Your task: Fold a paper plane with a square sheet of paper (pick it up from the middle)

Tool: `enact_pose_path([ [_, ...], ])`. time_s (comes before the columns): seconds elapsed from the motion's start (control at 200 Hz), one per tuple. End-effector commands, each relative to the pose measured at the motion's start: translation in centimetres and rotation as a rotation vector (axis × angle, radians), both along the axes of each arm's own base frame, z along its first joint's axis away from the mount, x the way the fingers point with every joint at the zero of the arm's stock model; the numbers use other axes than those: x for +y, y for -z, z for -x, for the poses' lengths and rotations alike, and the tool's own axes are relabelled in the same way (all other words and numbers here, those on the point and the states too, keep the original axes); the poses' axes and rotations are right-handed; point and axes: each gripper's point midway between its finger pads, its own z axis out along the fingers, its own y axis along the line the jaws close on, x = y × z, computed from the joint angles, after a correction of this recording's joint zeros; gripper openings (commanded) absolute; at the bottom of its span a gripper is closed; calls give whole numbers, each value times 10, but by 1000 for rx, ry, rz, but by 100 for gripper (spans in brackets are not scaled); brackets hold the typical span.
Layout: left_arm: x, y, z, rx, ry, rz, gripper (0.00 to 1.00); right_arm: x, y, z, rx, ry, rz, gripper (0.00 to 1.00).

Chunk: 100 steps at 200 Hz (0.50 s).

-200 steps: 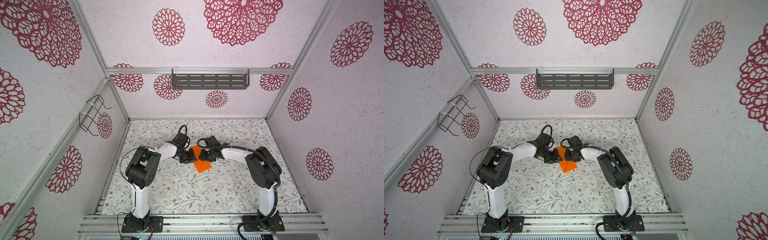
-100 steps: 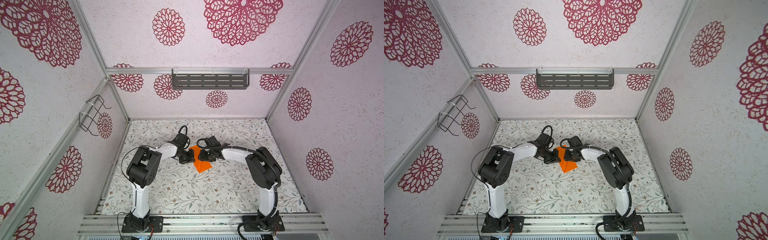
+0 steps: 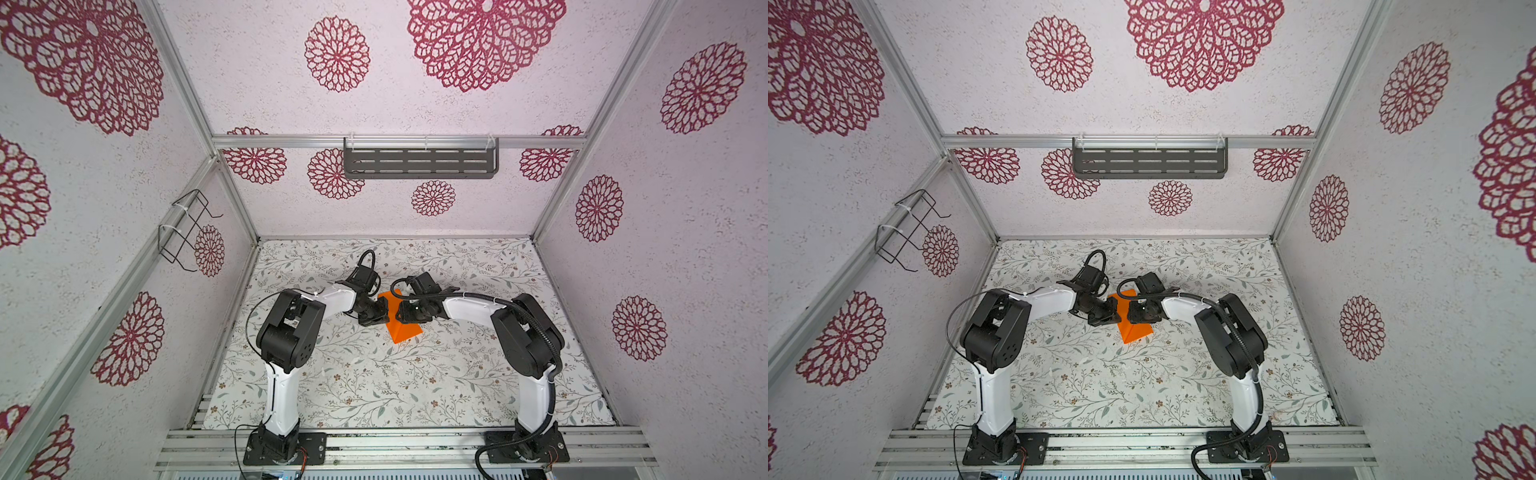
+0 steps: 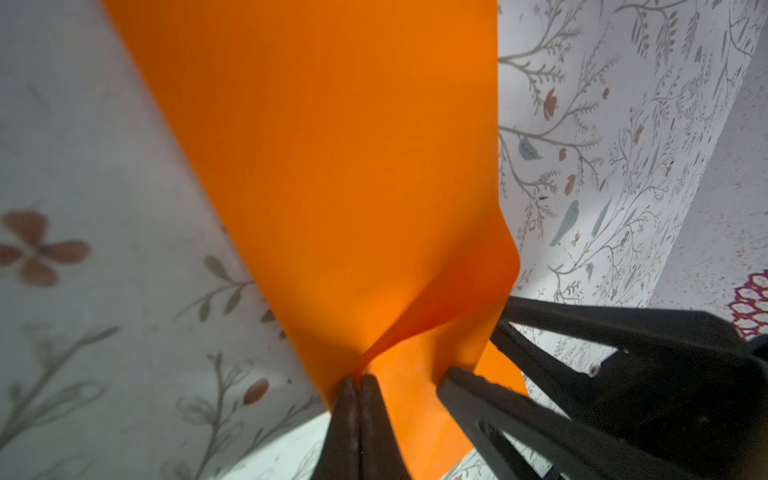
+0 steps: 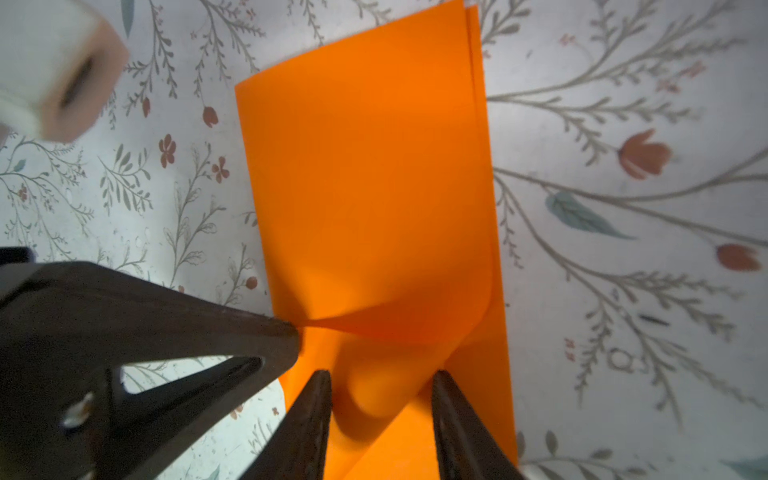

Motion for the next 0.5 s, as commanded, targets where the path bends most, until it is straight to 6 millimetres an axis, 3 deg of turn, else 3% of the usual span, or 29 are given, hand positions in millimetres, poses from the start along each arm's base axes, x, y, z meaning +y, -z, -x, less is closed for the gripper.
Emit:
enact_pose_path([
  [0.0,6,2,-7,-17,-1,-29,0,-39,43,39,145,-24,186,44],
  [0.3,7,3,-5,-13,-1,-35,0,-44,42,39,130,-38,205,45],
  [0.405,6,6,-2,2,6,-28,0,-26,13,26,85,-32,92,46],
  [0.495,7,11,3,22,20,-30,0,-4,-23,11,36,-34,-32,48],
])
